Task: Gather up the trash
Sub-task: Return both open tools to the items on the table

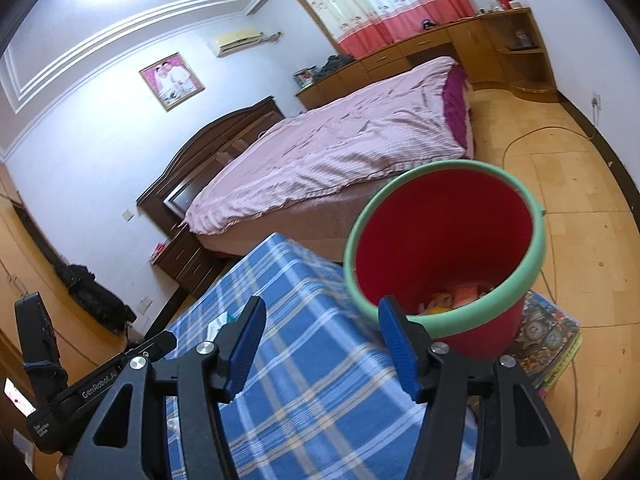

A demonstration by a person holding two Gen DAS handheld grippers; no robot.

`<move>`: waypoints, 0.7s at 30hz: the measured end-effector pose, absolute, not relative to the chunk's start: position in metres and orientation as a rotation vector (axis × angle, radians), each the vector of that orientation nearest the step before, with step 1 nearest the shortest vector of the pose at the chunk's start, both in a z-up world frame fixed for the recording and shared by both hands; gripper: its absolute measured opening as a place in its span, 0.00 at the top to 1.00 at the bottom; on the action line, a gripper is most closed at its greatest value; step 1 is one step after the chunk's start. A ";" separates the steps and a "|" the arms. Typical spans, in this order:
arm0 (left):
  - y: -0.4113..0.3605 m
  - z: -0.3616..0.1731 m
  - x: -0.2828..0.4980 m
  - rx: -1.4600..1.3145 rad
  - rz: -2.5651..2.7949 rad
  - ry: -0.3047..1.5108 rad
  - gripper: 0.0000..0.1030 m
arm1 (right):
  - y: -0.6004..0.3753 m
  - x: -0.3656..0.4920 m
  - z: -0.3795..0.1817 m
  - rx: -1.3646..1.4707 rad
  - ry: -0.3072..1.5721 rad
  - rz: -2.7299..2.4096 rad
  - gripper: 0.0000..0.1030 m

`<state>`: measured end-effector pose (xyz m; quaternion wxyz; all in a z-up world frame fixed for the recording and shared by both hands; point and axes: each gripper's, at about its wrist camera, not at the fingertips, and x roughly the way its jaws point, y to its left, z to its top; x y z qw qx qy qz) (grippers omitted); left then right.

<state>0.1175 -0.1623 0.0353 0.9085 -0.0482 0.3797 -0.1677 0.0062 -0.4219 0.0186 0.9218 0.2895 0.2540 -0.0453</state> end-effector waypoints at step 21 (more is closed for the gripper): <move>-0.048 -0.037 0.154 -0.201 -0.062 0.936 0.41 | -0.343 0.061 -0.011 0.515 0.691 0.019 0.33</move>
